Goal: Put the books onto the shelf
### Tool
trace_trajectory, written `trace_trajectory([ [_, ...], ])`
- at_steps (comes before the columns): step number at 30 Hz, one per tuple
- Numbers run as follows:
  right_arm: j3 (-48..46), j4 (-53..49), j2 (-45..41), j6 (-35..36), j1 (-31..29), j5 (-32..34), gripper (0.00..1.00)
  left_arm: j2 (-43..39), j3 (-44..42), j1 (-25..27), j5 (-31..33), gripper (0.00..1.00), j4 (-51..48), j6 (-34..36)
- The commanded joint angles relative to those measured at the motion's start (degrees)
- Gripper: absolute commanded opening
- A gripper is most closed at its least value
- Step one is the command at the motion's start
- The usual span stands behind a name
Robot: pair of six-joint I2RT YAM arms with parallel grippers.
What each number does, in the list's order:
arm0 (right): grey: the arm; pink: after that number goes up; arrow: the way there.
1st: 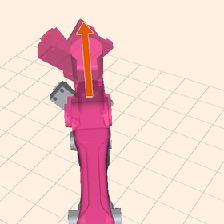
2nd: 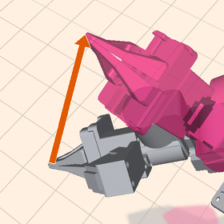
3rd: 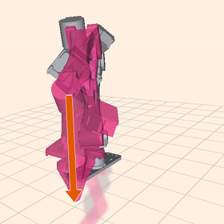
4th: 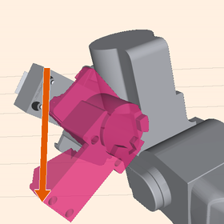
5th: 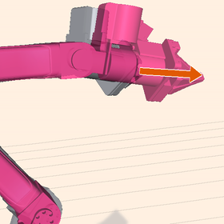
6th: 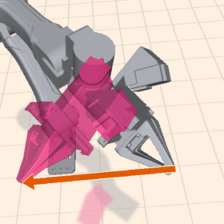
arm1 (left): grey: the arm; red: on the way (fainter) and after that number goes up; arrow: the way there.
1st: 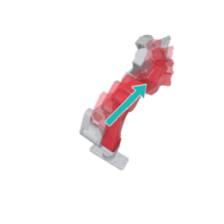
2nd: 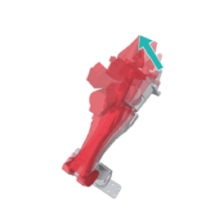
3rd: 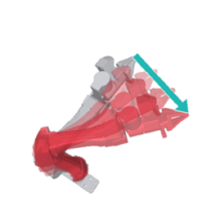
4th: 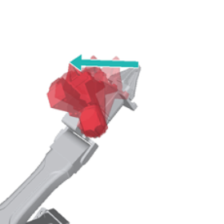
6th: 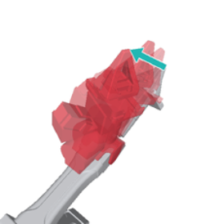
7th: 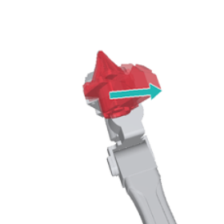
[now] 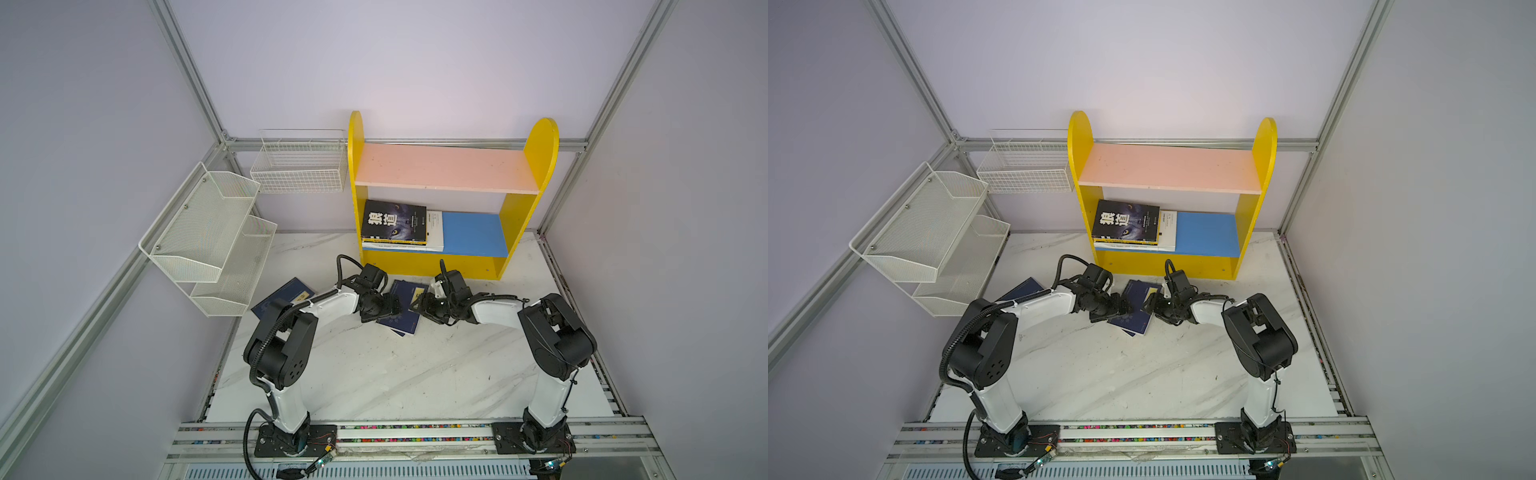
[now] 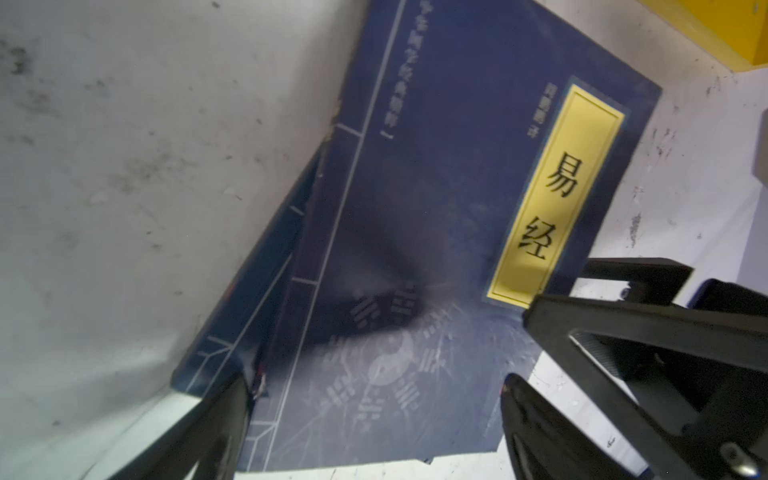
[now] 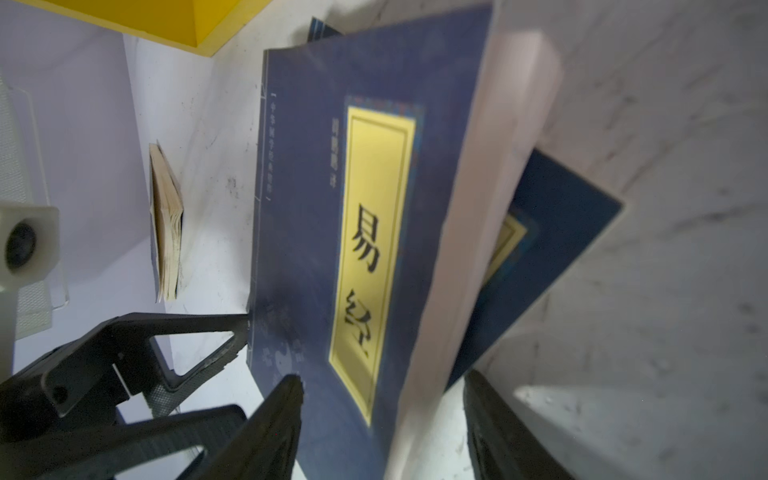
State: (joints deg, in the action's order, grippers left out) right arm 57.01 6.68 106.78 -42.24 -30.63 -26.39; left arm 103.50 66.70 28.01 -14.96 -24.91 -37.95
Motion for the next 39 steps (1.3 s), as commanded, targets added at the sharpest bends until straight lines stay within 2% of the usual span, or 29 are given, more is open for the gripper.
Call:
trace_trajectory([
  [1, -0.54, 1.67, 2.02, -1.61, -0.42, -1.45, 0.65, 0.25, 2.86, 1.67, -3.67, 0.93, 2.58, -1.09],
  [8, -1.55, 4.91, 1.24, -2.39, -0.40, -4.49, 0.64, 0.26, 3.63, 3.81, -8.86, 0.93, 4.52, 0.18],
  [11, -1.63, 5.02, 0.35, -2.77, -0.31, -5.55, 0.55, 1.19, 4.66, 3.76, -9.97, 0.93, 4.59, 0.42],
  [16, -2.56, 4.56, -3.21, -4.47, 0.21, -5.35, 0.34, 1.92, 5.28, 3.80, -10.73, 0.93, 5.65, -0.37],
  [19, -2.80, 2.03, -6.08, -5.06, 0.48, -4.00, 0.27, 0.95, 5.51, 3.72, -10.51, 0.93, 5.59, -0.20],
  [22, -2.54, -2.71, -9.67, -3.16, 0.96, -2.04, 0.24, -0.34, 6.11, 3.07, -10.00, 0.93, 4.85, 0.05],
  [25, -2.91, -6.04, -13.84, -1.93, 2.01, -1.29, 0.16, -2.37, 6.43, 1.70, -10.30, 0.94, 4.60, -0.07],
  [26, -3.09, -6.59, -15.08, -1.74, 2.42, -1.26, 0.13, -3.15, 6.50, 1.17, -10.47, 0.94, 4.72, -0.04],
  [27, -3.01, -7.56, -16.50, -1.15, 2.94, -1.46, 0.00, -4.10, 6.50, 0.49, -10.70, 0.94, 4.85, -0.18],
  [29, -2.72, -9.67, -18.68, 0.16, 3.92, -2.13, 0.00, -5.83, 6.43, -0.83, -11.39, 0.94, 5.26, -0.31],
  [32, -1.39, -12.83, -20.81, 4.37, 5.25, -7.54, 0.00, -7.50, 6.93, -2.52, -13.19, 0.95, 5.44, -0.15],
  [35, 0.42, -14.21, -23.49, 8.14, 6.20, -14.14, 0.00, -8.25, 7.53, -4.21, -17.59, 0.95, 6.96, -1.80],
  [37, 1.50, -13.65, -24.92, 9.09, 7.52, -20.25, 0.00, -9.21, 5.68, -5.33, -22.45, 0.95, 12.49, -5.31],
  [39, 2.69, -13.54, -25.61, 9.54, 8.89, -24.46, 0.00, -9.94, 3.12, -6.14, -27.88, 0.96, 22.21, -9.18],
])
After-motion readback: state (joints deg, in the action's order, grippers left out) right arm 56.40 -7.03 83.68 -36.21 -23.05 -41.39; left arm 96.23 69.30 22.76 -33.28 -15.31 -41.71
